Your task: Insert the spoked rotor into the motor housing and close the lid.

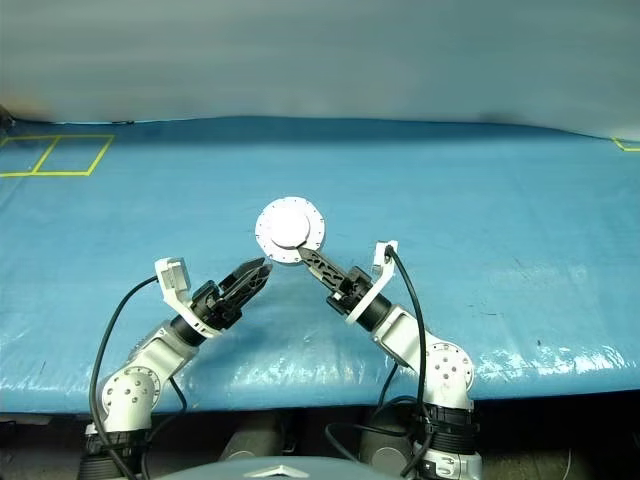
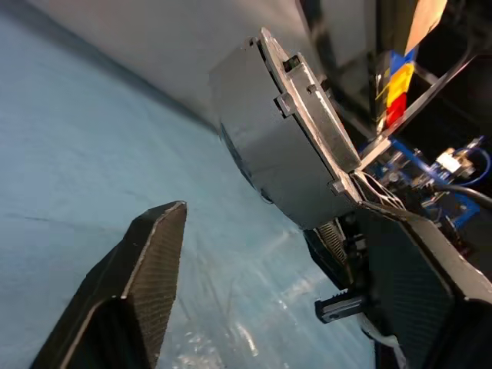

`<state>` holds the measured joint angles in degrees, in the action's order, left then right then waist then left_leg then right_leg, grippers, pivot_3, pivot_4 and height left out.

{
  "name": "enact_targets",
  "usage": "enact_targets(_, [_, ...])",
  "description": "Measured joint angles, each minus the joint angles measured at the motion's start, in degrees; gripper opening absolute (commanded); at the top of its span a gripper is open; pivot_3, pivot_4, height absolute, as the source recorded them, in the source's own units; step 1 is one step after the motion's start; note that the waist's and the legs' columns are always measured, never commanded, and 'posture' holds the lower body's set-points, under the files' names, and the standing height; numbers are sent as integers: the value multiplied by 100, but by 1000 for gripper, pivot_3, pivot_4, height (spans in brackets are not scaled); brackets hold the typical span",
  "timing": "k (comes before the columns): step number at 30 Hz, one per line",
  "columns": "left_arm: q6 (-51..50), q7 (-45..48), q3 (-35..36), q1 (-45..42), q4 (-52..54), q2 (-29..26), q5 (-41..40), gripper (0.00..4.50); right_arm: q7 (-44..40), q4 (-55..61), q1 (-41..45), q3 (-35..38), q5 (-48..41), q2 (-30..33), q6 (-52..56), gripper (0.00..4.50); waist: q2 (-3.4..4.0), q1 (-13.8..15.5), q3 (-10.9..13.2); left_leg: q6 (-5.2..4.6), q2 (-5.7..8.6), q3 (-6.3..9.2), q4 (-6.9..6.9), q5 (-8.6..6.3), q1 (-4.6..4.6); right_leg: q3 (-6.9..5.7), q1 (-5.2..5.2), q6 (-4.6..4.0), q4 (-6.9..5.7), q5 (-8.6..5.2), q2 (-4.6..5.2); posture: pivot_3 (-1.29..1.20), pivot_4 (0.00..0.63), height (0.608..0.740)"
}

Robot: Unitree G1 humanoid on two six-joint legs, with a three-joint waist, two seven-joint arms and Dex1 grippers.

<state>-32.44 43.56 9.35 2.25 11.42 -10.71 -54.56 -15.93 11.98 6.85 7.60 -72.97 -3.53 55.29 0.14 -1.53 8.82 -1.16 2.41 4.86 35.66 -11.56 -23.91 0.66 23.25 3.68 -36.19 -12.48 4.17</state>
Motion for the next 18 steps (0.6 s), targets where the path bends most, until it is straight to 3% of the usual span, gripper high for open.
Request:
enact_targets(9, [-472,-425,96,-27,-73,768,-993,4458,221,56,20,-135,-56,362,52,1292,-4,4,3,-1,0,1,10,0,1,0,-9,1,-3,1,-3,0,150,740])
enact_targets(15, [-493,-949,204,-449,-542,1409,-1384,4458,382,124,17,-107,-77,441,14,1292,-11,20,7,-3,1,4,30,-1,1,0,-21,13,-4,3,-6,0,150,740])
enact_targets(18, [-595,-1156,218,-707,-877,1441,-1587,4458,501,130,11,-98,-75,470,3,1292,-16,24,10,-3,0,7,33,-1,3,-1,-27,32,-3,-8,-11,0,150,740])
